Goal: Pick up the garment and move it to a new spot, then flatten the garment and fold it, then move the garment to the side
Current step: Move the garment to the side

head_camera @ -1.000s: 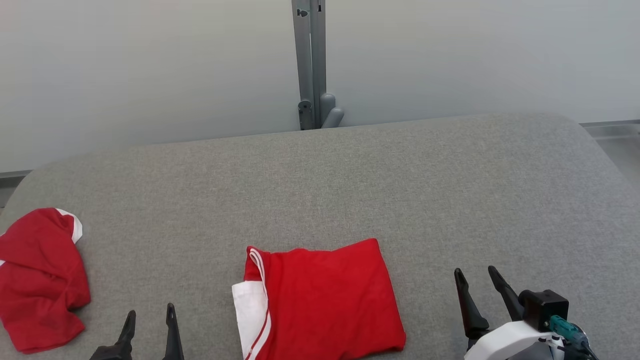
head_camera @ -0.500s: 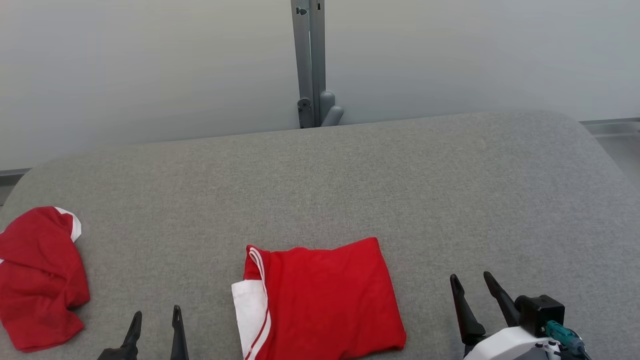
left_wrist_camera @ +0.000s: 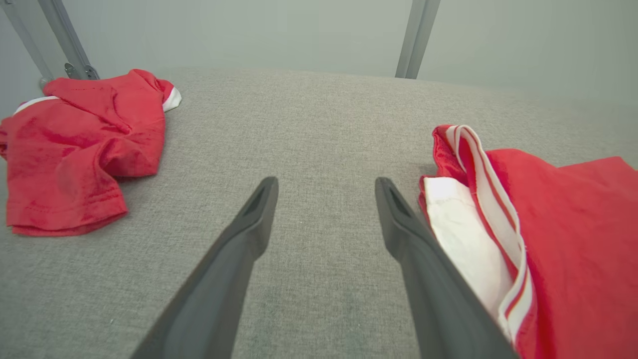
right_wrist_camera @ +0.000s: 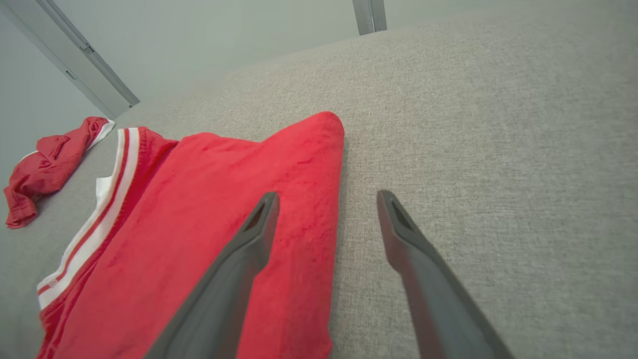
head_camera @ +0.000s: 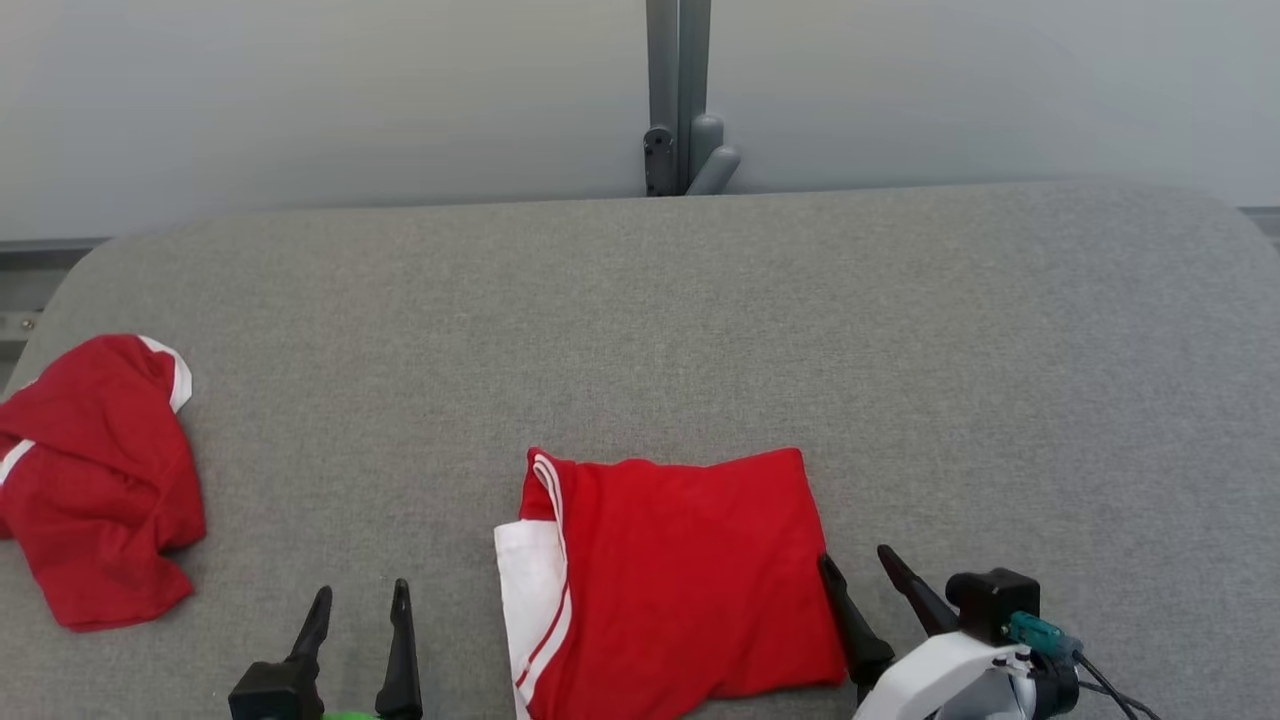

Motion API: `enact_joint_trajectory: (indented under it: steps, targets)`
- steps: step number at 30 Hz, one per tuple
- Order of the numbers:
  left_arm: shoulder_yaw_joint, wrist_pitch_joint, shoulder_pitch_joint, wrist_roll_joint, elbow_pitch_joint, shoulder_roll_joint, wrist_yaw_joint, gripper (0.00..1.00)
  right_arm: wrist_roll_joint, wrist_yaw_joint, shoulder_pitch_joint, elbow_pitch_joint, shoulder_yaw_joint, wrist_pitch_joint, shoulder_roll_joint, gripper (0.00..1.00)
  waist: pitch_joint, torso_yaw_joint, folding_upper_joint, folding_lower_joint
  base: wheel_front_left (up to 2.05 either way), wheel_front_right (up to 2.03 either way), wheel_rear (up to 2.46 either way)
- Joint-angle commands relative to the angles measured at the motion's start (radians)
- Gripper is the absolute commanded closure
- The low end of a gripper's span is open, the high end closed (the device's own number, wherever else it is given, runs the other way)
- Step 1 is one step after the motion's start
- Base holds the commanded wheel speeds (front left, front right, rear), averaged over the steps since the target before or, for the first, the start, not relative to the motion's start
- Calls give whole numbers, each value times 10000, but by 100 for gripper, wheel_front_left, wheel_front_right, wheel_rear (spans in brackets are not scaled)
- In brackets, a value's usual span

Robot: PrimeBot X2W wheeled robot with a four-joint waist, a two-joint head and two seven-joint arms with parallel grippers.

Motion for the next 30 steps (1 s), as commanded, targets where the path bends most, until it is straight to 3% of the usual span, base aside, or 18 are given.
enact_joint_trajectory:
  steps: [1,14,15,16,17,23,30]
  targets:
    - [-77,3,-276,24,-27,38,-43,0,236,-8,-302,241,47,-25,-60,0,492,410,0,0,0,0,0]
    - [-388,3,-833,-15,1,36,84,0,1622,-8,-1937,2681,1253,2,-52,0,1156,855,0,0,0,0,0]
    - [-405,3,-865,-24,-5,36,102,0,1685,-10,-1997,2811,1388,12,-35,13,1179,868,0,0,0,0,0]
    - [-416,3,-910,-38,-7,36,119,0,1776,-8,-2066,2871,1449,13,-33,69,1197,876,0,0,0,0,0]
    - [-435,3,-959,-51,-21,36,124,0,1812,-8,-2117,2864,1439,13,-33,100,1213,877,0,0,0,0,0]
    - [-423,3,-964,-80,-85,39,120,0,1416,-19,-2325,2555,707,-13,-155,100,1074,587,0,0,0,0,0]
    - [-257,3,-651,181,-67,35,-94,0,1059,-15,-1914,2415,-78,-15,-97,100,491,-836,0,0,0,0,0]
